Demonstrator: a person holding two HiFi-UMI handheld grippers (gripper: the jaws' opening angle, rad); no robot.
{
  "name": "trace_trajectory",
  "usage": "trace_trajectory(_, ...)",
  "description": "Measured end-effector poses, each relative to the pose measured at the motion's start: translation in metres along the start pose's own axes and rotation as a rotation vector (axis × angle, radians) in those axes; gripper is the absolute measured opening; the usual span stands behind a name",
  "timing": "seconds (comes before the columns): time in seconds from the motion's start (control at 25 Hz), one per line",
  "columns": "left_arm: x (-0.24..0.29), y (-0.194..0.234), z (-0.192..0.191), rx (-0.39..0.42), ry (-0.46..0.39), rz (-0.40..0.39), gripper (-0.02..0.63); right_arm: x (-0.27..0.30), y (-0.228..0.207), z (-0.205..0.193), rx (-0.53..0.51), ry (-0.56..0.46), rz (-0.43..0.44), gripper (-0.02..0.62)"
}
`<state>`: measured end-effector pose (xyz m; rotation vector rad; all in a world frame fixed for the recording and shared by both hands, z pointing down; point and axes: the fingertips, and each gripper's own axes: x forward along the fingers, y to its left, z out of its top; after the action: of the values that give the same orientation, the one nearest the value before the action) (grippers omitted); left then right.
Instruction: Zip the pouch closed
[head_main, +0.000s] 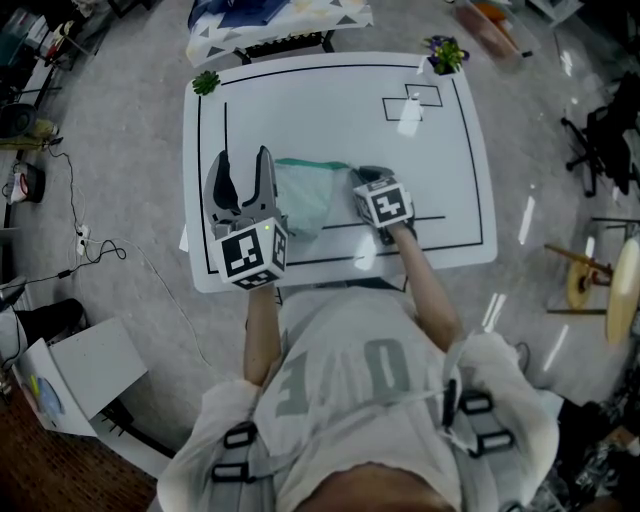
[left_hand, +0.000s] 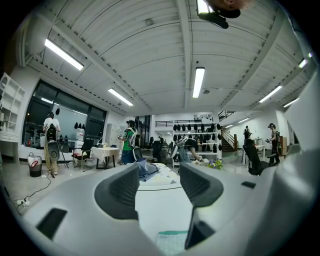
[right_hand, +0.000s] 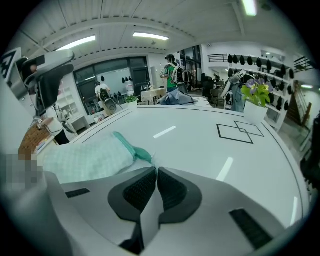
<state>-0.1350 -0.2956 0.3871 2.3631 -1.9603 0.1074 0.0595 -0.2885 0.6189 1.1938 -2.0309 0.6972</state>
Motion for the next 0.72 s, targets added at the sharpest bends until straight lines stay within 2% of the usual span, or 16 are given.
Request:
trace_trajectory(0.36, -0.004, -0.005, 0.001, -0.001, 0.006, -0.013, 0.236, -0.028, 0.006, 0.024, -0.042, -0.12, -0.035, 0.012)
trace_trajectory(0.72, -0.008, -0.014, 0.006, -0.034, 0.008, -0.054, 0.235, -0.094, 0.016, 0.094, -0.228, -0.367, -0.118, 0.011)
